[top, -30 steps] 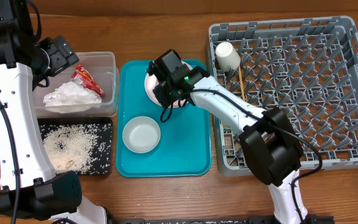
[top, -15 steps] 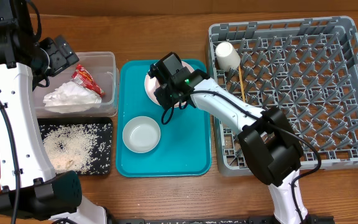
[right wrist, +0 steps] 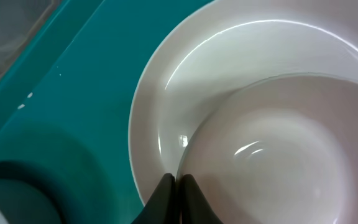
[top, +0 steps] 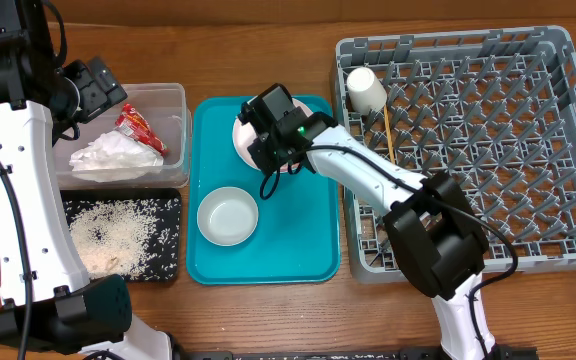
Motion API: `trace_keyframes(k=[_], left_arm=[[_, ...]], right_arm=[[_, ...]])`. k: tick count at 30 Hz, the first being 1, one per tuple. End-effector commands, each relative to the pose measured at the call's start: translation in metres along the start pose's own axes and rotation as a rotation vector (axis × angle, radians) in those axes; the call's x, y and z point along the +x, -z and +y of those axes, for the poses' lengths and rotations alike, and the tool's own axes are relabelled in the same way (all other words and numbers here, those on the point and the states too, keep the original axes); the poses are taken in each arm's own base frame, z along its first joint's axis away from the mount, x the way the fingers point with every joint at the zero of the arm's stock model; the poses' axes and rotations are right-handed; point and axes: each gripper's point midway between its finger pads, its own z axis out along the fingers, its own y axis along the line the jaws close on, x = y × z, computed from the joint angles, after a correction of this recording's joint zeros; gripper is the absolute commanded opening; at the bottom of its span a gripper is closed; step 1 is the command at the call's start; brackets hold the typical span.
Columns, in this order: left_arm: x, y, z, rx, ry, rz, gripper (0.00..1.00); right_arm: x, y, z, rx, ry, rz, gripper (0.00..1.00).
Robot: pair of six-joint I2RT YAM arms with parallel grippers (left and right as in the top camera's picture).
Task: Sort waste into correct bins and load items into the dishwasher
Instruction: 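Lower the right gripper onto the pink bowl rim and grasp it, then lift the pink bowl and carry it into the dish rack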
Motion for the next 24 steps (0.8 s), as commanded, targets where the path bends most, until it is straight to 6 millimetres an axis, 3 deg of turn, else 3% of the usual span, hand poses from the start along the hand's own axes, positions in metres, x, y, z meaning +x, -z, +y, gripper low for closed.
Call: trace_keyframes(k=[1,6,11,14,18,24], left_arm=[[-0.001,0.006,-0.001,0.011,-0.007,-0.014,1.0],[-0.001,0.006,-0.001,0.011,-0.007,-0.014,1.0],[-0.001,0.006,-0.001,0.011,-0.007,-0.014,1.0],[-0.001,0.006,-0.001,0.011,-0.007,-0.014,1.0],[-0.001,0.006,-0.001,0.011,-0.007,-0.014,1.0],[-0.001,0.006,-0.001,0.011,-0.007,-0.014,1.0]], right_arm=[[-0.057,0.066,0.012,-0.019,0.002,-0.169,0.04],[-0.087,0.153,0.017,-0.033,-0.094,-0.289,0.04],[-0.075,0.232,-0.009,-0.038,-0.274,-0.332,0.04],[-0.063,0.263,-0.023,-0.157,-0.37,-0.319,0.04],[-0.055,0.299,-0.038,-0.477,-0.449,-0.321,0.04],[-0.038,0.316,-0.088,-0.665,-0.556,-0.365,0.04]])
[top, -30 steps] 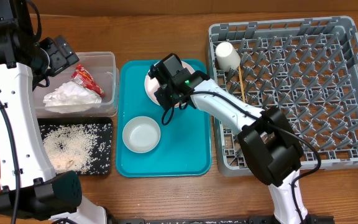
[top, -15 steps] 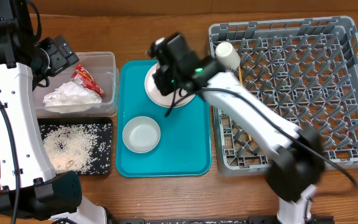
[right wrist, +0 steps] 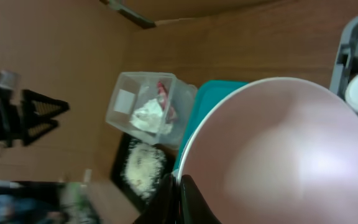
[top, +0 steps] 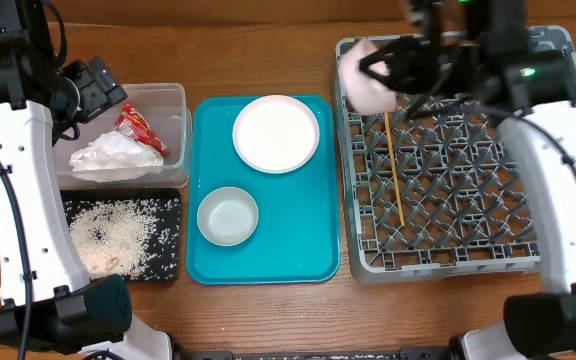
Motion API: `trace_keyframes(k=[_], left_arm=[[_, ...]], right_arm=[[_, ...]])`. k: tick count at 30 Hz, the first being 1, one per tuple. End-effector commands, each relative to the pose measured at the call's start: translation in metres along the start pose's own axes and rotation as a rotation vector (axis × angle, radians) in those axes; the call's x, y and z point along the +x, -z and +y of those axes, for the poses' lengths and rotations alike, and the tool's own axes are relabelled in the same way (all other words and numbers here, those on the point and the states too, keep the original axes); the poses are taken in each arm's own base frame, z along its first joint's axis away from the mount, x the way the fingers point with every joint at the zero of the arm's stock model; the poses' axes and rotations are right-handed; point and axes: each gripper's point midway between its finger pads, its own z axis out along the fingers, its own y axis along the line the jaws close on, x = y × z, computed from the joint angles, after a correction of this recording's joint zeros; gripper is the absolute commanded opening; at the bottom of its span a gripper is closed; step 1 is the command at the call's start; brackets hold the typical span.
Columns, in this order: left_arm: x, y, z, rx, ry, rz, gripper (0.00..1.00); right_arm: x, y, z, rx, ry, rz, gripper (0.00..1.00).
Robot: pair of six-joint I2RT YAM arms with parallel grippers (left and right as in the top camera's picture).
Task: Sort waste into correct bins and load items into the dishwasher
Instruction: 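Lift the pink bowl and carry it into the dish rack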
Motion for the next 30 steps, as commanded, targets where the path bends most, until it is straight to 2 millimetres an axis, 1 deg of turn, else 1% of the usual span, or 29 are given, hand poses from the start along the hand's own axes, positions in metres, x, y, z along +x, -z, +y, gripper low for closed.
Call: trace_keyframes(k=[1,3,6,11,14,20,24,28,30], left_arm=[[-0.001,0.006,-0.001,0.011,-0.007,-0.014,1.0],[-0.001,0.006,-0.001,0.011,-0.007,-0.014,1.0],[-0.001,0.006,-0.001,0.011,-0.007,-0.014,1.0],[-0.001,0.006,-0.001,0.011,-0.007,-0.014,1.0],[-0.001,0.006,-0.001,0.011,-0.007,-0.014,1.0],[-0.001,0.006,-0.001,0.011,-0.007,-0.014,1.0],[-0.001,0.006,-0.001,0.011,-0.007,-0.014,1.0],[-0.001,0.006,-0.001,0.011,-0.007,-0.014,1.0],[-0.001,0.006,-0.001,0.011,-0.007,-0.014,1.0]], right_arm=[[0.009,0.011,0.013,-0.269,-0.065,0.064,0.04],[0.008,0.015,0.001,-0.33,-0.107,0.058,0.04],[0.012,0.013,-0.019,-0.38,-0.159,0.051,0.04],[0.028,-0.006,-0.05,-0.42,-0.247,0.052,0.04],[0.034,-0.014,-0.062,-0.422,-0.266,0.043,0.04],[0.047,-0.032,-0.093,-0.36,-0.34,-0.004,0.04],[0.054,-0.039,-0.115,-0.285,-0.389,-0.035,0.04],[0.057,-0.042,-0.125,-0.251,-0.401,-0.059,0.04],[0.055,-0.042,-0.126,-0.249,-0.393,-0.069,0.04]])
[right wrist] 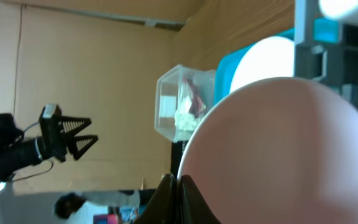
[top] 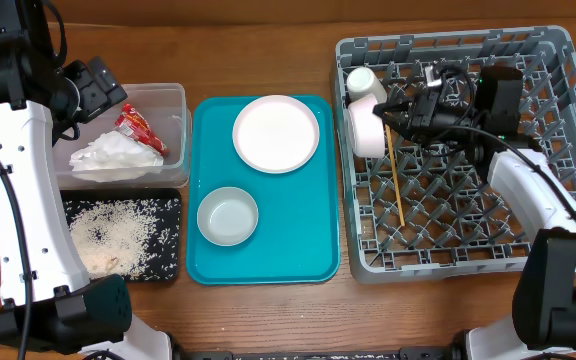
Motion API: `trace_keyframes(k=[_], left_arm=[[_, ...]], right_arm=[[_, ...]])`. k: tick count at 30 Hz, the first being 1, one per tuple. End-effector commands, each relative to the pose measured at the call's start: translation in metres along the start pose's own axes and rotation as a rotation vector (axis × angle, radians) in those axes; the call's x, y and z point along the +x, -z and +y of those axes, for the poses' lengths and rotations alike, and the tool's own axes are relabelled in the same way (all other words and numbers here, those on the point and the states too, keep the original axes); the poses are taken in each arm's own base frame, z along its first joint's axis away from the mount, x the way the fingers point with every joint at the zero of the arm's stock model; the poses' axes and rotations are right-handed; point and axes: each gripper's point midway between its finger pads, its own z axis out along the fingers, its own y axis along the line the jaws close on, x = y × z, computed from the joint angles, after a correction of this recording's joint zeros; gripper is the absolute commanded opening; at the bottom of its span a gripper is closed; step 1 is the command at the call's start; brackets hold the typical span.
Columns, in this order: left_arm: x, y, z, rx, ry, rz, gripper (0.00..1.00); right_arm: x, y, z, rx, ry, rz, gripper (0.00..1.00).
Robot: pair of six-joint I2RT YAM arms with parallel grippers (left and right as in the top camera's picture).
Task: Sort waste into correct bins and load items into the dishwasher
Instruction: 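Lift the pink bowl and carry it into the dish rack, then set the pink bowl upside down in the rack and release it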
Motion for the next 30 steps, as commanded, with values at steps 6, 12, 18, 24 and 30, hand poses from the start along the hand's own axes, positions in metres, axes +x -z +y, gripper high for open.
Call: trace_keyframes(k=[6,12,18,24,30], left_arm=[[-0.001,0.006,-0.001,0.011,-0.007,-0.014,1.0],[-0.001,0.006,-0.001,0.011,-0.007,-0.014,1.0],[-0.001,0.006,-0.001,0.011,-0.007,-0.014,1.0],[-0.001,0.006,-0.001,0.011,-0.007,-0.014,1.0],[-0.001,0.006,-0.001,0.011,-0.007,-0.014,1.0]], right_arm=[[-0.015,0.01,-0.015,0.055,-0.019,-0.081,0.04],[-0.022,0.02,-0.02,0.066,-0.025,-0.111,0.04],[-0.029,0.031,-0.025,0.082,0.041,-0.133,0.04],[-0.036,0.05,-0.04,0.126,0.052,-0.171,0.05],[-0.045,0.065,-0.063,0.232,0.046,-0.235,0.31]])
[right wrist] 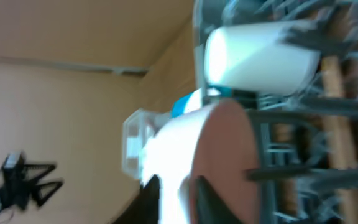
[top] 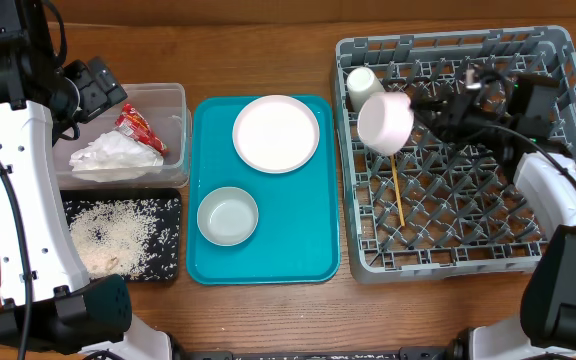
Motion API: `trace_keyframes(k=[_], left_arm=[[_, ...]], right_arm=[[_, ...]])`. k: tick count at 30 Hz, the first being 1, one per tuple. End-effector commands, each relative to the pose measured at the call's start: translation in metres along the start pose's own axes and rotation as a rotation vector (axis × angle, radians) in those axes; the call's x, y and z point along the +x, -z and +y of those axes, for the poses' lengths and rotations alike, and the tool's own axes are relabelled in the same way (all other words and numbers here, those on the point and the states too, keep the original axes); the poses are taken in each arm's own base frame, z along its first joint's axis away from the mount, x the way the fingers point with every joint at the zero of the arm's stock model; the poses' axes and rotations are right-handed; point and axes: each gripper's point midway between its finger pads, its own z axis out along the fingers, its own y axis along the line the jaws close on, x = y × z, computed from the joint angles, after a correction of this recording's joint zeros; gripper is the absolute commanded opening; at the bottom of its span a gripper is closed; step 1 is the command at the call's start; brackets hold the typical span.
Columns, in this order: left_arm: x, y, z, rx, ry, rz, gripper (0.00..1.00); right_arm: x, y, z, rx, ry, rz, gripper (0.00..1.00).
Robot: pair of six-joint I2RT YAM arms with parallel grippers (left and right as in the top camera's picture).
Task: Sort waste into correct bins and load items into the dishwasher
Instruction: 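Set the pink bowl upside down in the rack and release it, then move the right gripper to the small white bowl on the teal tray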
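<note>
A pinkish-white bowl (top: 385, 122) leans on its side in the grey dishwasher rack (top: 558, 45), beside a white cup (top: 361, 82). My right gripper (top: 415, 111) reaches it from the right. The right wrist view is blurred; there the gripper (right wrist: 178, 200) stands open, its dark fingers (right wrist: 151, 198) apart on either side of the bowl's rim (right wrist: 222, 155), with the cup (right wrist: 260, 53) above. A white plate (top: 276, 133) and a small bowl (top: 228, 215) lie on the teal tray (top: 313, 250). My left gripper (top: 100, 85) hangs over the clear bin; its jaws are unclear.
The clear bin (top: 173, 95) holds crumpled paper and a red wrapper. Below it a black tray (top: 168, 200) carries rice. A wooden chopstick (top: 396, 185) lies across the rack's pegs. The rack's right part holds only pegs.
The bowl has shifted slightly right and tipped over among the rack's pegs. My right gripper's fingers, pinched on the rim before, now stand apart. The left arm has not moved.
My right gripper was shut on the bowl's rim as it sat on the plate in the teal tray. Then it held the bowl high over the rack's left corner, then low beside the white cup. Now the bowl leans in the rack and the fingers are apart.
</note>
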Motion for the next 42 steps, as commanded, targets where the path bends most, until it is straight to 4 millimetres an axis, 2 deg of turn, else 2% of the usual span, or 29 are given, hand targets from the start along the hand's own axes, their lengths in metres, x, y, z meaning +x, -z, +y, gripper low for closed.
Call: trace_keyframes(k=[1,3,7,12,14,17,22,25,26,28,30,36,39,42], left_arm=[[-0.001,0.006,-0.001,0.011,-0.007,-0.014,1.0],[-0.001,0.006,-0.001,0.011,-0.007,-0.014,1.0],[-0.001,0.006,-0.001,0.011,-0.007,-0.014,1.0],[-0.001,0.006,-0.001,0.011,-0.007,-0.014,1.0],[-0.001,0.006,-0.001,0.011,-0.007,-0.014,1.0],[-0.001,0.006,-0.001,0.011,-0.007,-0.014,1.0],[-0.001,0.006,-0.001,0.011,-0.007,-0.014,1.0],[-0.001,0.006,-0.001,0.011,-0.007,-0.014,1.0],[-0.001,0.006,-0.001,0.011,-0.007,-0.014,1.0],[-0.001,0.006,-0.001,0.011,-0.007,-0.014,1.0],[-0.001,0.006,-0.001,0.011,-0.007,-0.014,1.0],[-0.001,0.006,-0.001,0.011,-0.007,-0.014,1.0],[-0.001,0.006,-0.001,0.011,-0.007,-0.014,1.0],[-0.001,0.006,-0.001,0.011,-0.007,-0.014,1.0]], right_arm=[[-0.01,0.005,-0.018,0.086,0.06,-0.06,0.37],[-0.014,0.006,-0.029,0.145,0.063,-0.088,0.44],[-0.022,0.01,-0.041,0.22,0.069,-0.13,0.45],[-0.027,0.012,-0.033,0.229,0.145,-0.119,0.44],[-0.029,0.014,-0.027,0.238,0.161,-0.102,0.44],[-0.026,0.011,-0.002,0.246,0.226,-0.038,0.44],[-0.004,-0.011,0.042,0.39,0.387,0.077,0.44],[0.028,-0.038,0.075,0.448,0.534,0.155,0.44],[0.052,-0.059,0.091,0.465,0.614,0.187,0.42],[0.083,-0.08,0.102,0.488,0.699,0.224,0.4],[0.118,-0.097,0.108,0.511,0.773,0.277,0.37],[0.246,-0.142,0.12,0.434,0.942,0.517,0.34],[0.293,-0.159,0.116,0.414,1.01,0.591,0.34],[0.327,-0.173,0.111,0.389,1.057,0.636,0.34]])
